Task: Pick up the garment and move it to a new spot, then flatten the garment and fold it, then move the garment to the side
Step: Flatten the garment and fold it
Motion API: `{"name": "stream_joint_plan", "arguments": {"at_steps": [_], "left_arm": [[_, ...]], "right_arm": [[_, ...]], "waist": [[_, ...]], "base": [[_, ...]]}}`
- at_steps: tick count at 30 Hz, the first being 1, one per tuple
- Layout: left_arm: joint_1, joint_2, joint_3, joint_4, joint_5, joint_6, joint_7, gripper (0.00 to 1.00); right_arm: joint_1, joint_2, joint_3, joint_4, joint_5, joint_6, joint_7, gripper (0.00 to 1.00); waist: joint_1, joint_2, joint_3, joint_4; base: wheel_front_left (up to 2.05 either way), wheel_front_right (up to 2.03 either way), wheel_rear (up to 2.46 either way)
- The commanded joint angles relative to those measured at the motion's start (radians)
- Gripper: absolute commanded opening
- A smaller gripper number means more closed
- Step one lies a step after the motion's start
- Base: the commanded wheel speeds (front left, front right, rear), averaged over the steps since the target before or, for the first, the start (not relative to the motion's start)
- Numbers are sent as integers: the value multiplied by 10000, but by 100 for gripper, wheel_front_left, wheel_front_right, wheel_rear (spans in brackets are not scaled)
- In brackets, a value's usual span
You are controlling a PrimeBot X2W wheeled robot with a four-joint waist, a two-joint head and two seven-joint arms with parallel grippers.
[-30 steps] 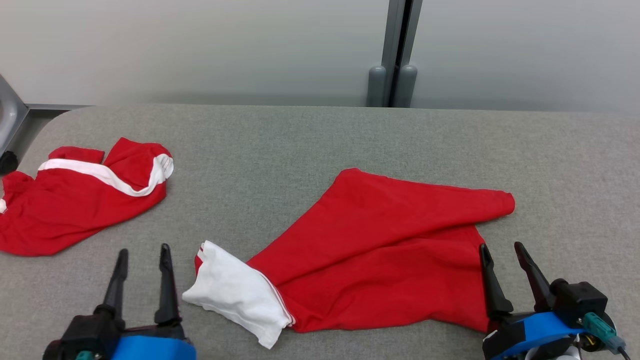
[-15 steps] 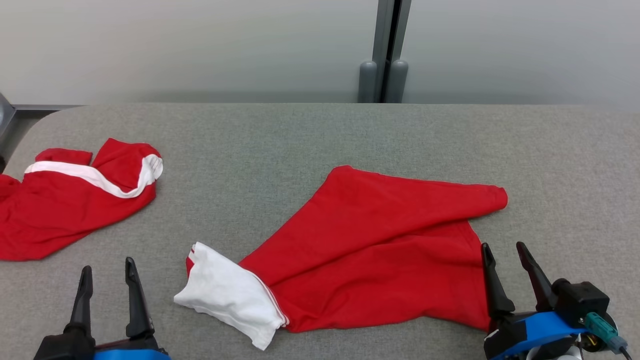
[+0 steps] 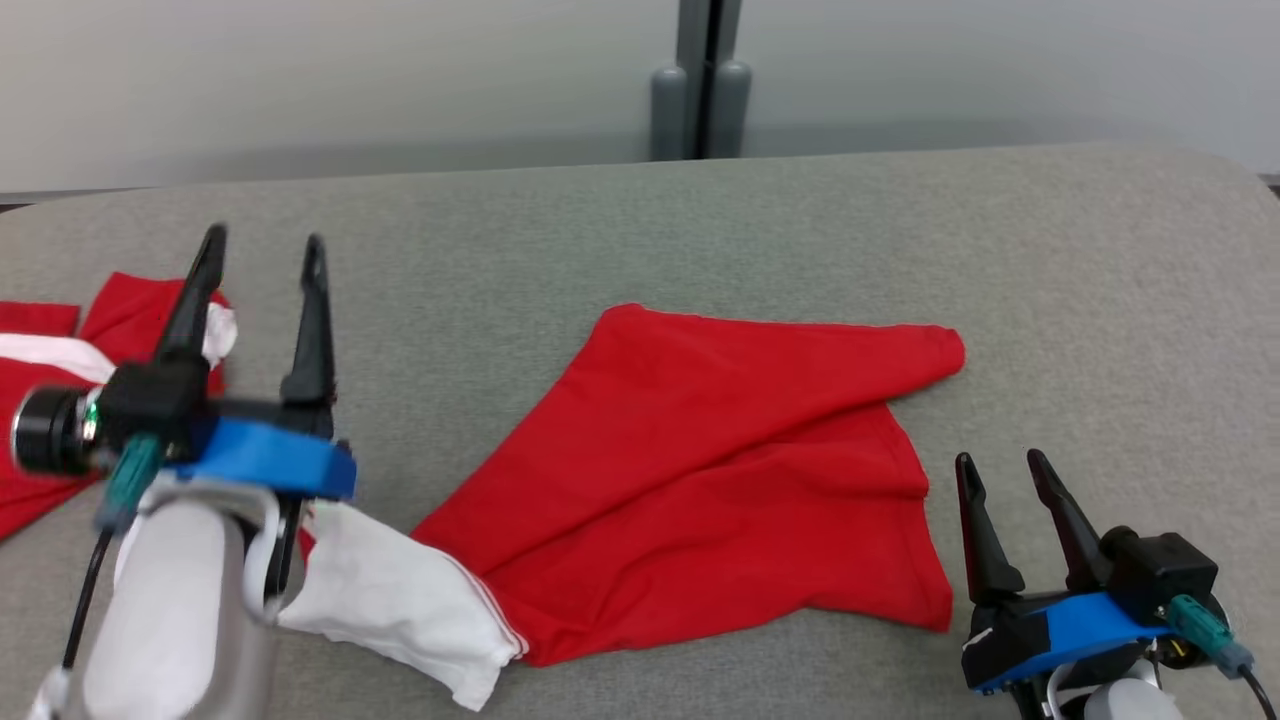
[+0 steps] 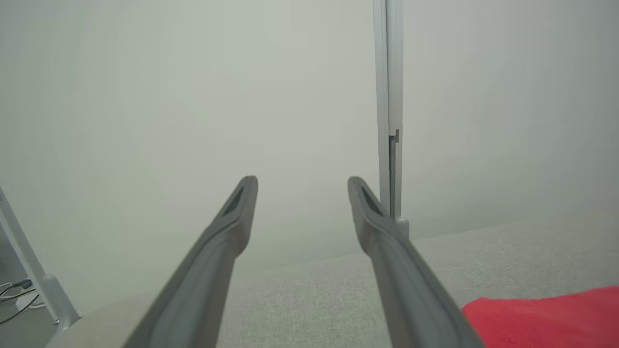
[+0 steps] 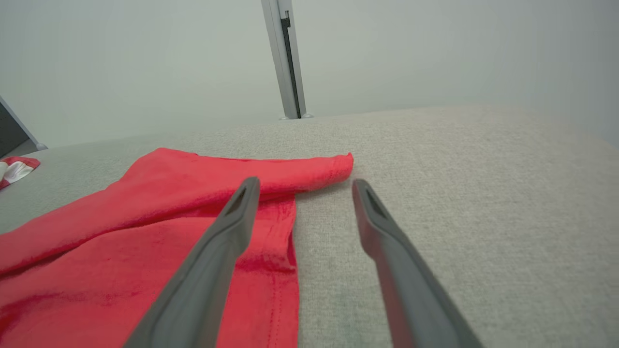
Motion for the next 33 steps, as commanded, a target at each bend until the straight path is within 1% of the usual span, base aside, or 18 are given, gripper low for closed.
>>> {"name": "stream_joint_plan", "arguments": {"at_steps": [1, 5, 11, 15, 17, 21, 23, 25, 29, 33], "left_arm": [[-737, 296, -501, 486, -131, -77, 194, 100], [-2108, 992, -1959, 1375, -1019, -60, 770, 100], [-3354, 2013, -4201, 2258, -2916, -64, 2389, 100], [-3660, 2650, -5865, 2396, -4308, -64, 3573, 100], [-3857, 3007, -6594, 2325, -4918, -64, 3939, 100], [-3746, 3535, -7990, 2241, -6237, -65, 5002, 100], [-3705, 3822, -8551, 2151, -6664, -65, 5330, 100], [-3555, 3998, -9109, 2113, -7047, -65, 5568, 100], [-3327, 4213, -9845, 2152, -7668, -66, 5890, 100], [-3159, 4296, -10534, 2363, -7913, -66, 5852, 100]], "right_arm": [[-158, -34, -6, 0, 106, 5, -34, 100], [-246, -29, 26, 11, 223, 5, -34, 100], [-411, -29, 72, 13, 352, 5, -34, 100], [-530, -28, 101, 46, 402, 5, -34, 100], [-587, -29, 108, 64, 402, 5, -34, 100], [-593, -31, 116, 95, 397, 5, -34, 100], [-638, -29, 115, 93, 394, 5, -34, 100], [-653, -28, 128, 84, 406, 5, -34, 100], [-599, -28, 142, 77, 429, 5, -34, 100], [-495, -29, 167, 100, 473, 5, -34, 100]], "waist": [[-1, -2, 69, -167], [-1, -2, 249, -552], [-1, -2, 519, -1098], [-1, -2, 616, -1339], [-1, -2, 647, -1415], [-1, -2, 642, -1533], [-1, -2, 631, -1593], [-1, -2, 626, -1641], [-1, -2, 616, -1727], [-1, -2, 569, -1804]], "base": [[0, 0, 0], [0, 0, 0], [0, 0, 0], [0, 0, 0], [0, 0, 0], [0, 0, 0], [0, 0, 0], [0, 0, 0], [0, 0, 0], [0, 0, 0]]}}
